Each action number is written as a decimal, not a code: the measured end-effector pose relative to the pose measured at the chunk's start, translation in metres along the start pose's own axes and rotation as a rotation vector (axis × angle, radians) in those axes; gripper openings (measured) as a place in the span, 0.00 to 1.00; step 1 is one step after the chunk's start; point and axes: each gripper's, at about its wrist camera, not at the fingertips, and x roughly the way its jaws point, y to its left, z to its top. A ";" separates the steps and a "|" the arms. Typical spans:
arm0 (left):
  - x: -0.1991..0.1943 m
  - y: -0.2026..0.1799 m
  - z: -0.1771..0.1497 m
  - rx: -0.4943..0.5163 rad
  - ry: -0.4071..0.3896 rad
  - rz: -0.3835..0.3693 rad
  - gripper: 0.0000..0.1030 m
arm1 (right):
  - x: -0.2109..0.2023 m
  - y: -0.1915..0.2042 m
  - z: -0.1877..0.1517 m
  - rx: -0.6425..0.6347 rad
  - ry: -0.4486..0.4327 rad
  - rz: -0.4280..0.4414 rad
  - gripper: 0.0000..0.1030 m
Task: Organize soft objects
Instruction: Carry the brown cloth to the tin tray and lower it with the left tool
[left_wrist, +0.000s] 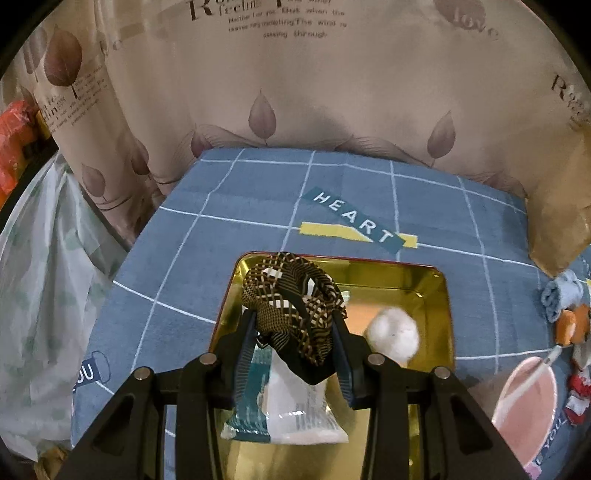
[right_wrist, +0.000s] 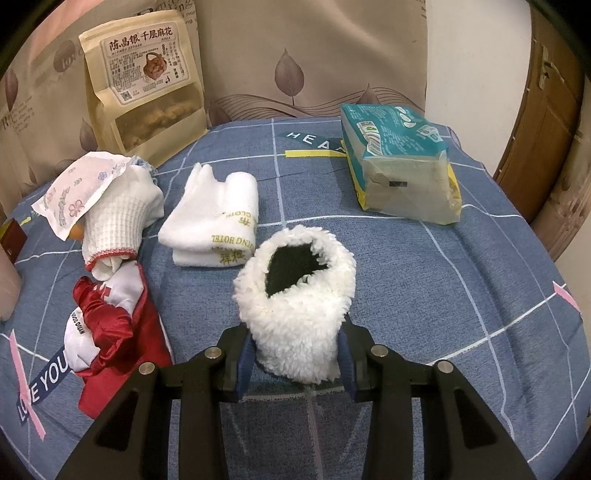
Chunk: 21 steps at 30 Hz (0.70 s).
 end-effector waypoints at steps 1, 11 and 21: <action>0.004 0.001 0.001 0.000 0.007 0.008 0.38 | 0.000 0.002 0.001 -0.001 0.000 -0.001 0.36; 0.022 0.009 0.003 -0.022 0.044 0.027 0.45 | 0.000 0.001 0.000 -0.005 0.001 -0.004 0.36; 0.017 0.015 0.006 -0.033 0.055 0.009 0.57 | 0.000 0.001 0.000 -0.006 0.002 -0.005 0.36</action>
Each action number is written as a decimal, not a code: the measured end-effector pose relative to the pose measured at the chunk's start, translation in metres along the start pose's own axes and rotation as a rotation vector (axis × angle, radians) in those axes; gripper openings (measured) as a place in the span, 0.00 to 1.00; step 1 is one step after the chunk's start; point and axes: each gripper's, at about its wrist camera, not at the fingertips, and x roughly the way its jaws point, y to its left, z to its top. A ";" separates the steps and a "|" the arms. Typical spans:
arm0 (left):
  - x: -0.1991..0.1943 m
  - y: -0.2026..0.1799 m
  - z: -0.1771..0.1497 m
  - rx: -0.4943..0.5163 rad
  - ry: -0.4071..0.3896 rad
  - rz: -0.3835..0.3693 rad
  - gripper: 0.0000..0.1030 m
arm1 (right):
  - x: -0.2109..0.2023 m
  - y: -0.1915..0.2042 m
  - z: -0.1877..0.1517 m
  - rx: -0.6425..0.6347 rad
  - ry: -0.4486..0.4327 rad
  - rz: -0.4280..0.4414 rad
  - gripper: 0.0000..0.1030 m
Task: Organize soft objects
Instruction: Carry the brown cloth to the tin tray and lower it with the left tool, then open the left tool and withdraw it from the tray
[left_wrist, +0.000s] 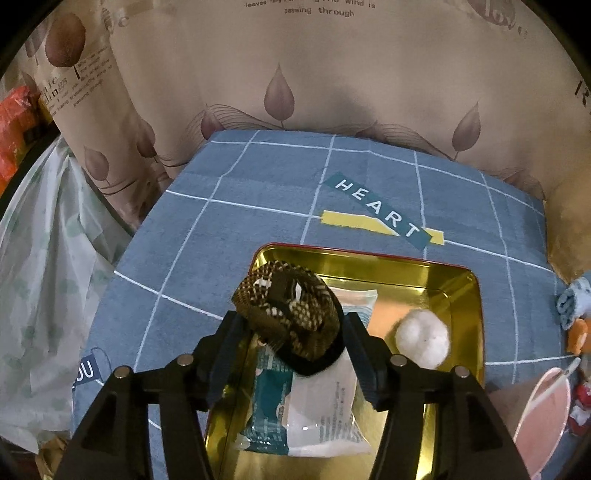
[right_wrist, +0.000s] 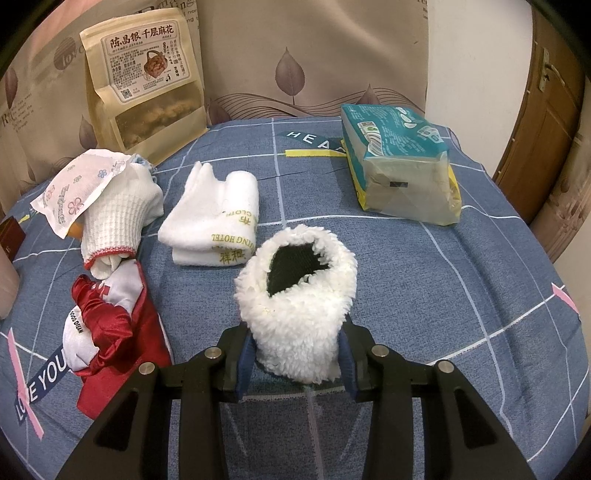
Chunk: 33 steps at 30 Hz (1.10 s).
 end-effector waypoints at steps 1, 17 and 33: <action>-0.003 0.000 -0.001 -0.002 -0.005 -0.001 0.57 | 0.000 0.001 0.000 0.000 0.000 0.000 0.36; -0.111 -0.001 -0.063 0.008 -0.237 0.049 0.57 | 0.000 0.001 0.001 -0.009 0.003 -0.010 0.36; -0.123 0.016 -0.141 0.001 -0.285 0.155 0.57 | -0.008 0.004 0.007 -0.065 0.022 -0.064 0.31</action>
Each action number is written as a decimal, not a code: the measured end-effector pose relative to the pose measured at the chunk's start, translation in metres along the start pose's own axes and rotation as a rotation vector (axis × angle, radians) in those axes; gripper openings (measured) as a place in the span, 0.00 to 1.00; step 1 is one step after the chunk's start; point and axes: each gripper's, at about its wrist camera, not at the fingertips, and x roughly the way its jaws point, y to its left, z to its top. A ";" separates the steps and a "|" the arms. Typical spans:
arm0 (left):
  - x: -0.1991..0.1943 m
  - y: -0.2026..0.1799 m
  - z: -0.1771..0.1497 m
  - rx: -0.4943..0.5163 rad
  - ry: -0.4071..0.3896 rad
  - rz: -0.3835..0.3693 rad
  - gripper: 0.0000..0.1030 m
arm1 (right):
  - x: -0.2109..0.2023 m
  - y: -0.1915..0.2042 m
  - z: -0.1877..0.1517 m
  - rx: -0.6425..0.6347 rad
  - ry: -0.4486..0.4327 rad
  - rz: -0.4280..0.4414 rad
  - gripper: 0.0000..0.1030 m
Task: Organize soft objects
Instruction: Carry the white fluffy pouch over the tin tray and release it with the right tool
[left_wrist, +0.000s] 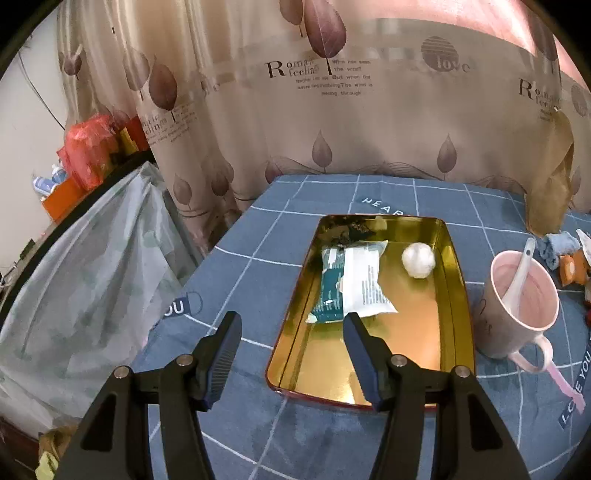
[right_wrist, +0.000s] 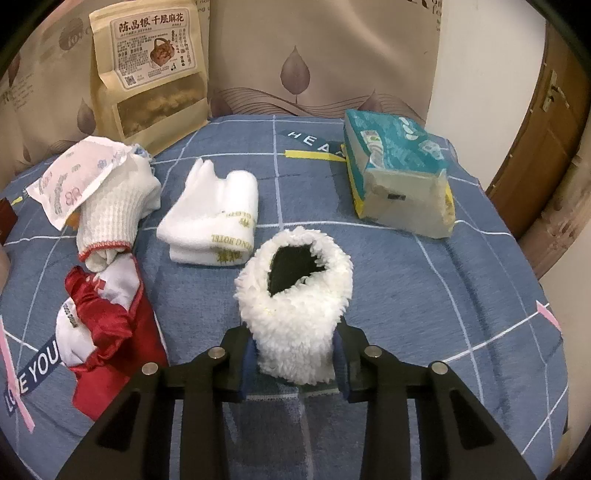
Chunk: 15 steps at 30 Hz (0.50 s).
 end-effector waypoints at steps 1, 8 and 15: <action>0.001 0.003 -0.001 -0.010 0.001 -0.005 0.57 | 0.001 0.004 0.005 0.001 -0.001 -0.002 0.30; 0.009 0.021 -0.003 -0.079 0.008 0.007 0.57 | -0.036 0.024 0.033 -0.014 -0.072 0.037 0.30; 0.019 0.030 -0.009 -0.114 0.040 0.024 0.57 | -0.078 0.103 0.065 -0.152 -0.153 0.189 0.30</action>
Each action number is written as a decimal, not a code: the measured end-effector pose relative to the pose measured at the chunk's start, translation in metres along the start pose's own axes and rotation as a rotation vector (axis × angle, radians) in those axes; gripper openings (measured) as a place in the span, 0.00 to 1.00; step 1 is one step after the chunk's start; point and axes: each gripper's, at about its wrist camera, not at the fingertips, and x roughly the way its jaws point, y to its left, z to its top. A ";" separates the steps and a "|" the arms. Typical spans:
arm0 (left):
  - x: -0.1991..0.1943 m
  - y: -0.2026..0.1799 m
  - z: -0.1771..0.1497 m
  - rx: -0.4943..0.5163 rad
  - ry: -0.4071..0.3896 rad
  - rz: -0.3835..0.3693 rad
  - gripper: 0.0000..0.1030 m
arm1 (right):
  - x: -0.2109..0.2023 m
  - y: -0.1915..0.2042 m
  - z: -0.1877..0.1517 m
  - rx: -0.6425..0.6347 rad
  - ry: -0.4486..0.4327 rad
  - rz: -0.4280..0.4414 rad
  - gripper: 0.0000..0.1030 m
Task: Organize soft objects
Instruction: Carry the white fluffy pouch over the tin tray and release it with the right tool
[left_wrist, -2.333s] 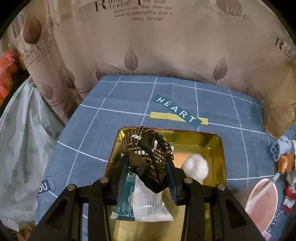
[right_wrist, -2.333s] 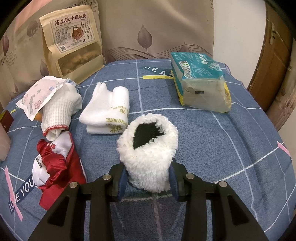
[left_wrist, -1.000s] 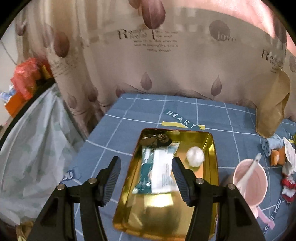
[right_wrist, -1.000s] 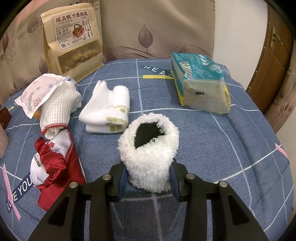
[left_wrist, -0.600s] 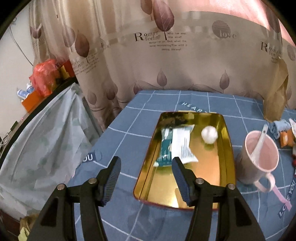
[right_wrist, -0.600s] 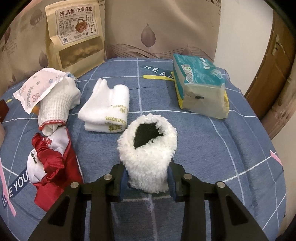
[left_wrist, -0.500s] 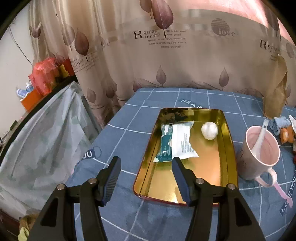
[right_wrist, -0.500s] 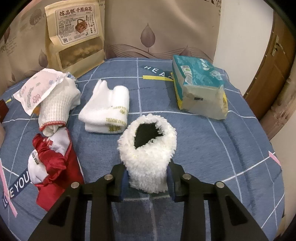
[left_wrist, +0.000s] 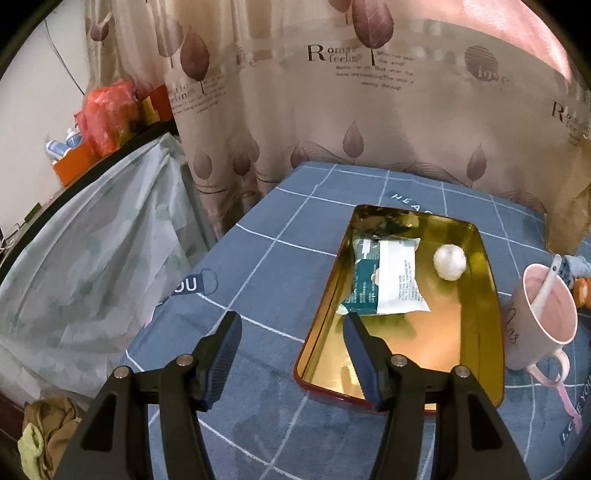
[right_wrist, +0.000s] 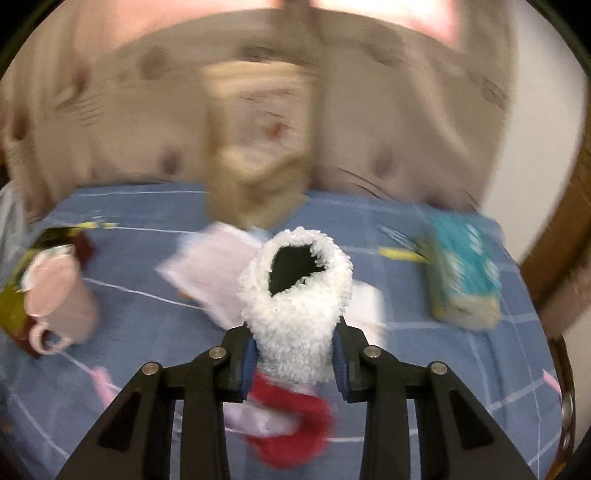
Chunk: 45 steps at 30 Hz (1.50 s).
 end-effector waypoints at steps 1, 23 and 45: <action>0.001 0.002 0.000 -0.009 0.002 0.004 0.57 | -0.001 0.014 0.006 -0.025 -0.007 0.027 0.30; 0.011 0.045 0.005 -0.140 0.028 0.038 0.57 | 0.016 0.273 0.049 -0.372 0.041 0.402 0.30; 0.017 0.059 0.003 -0.188 0.038 0.053 0.57 | 0.105 0.364 0.036 -0.411 0.250 0.291 0.30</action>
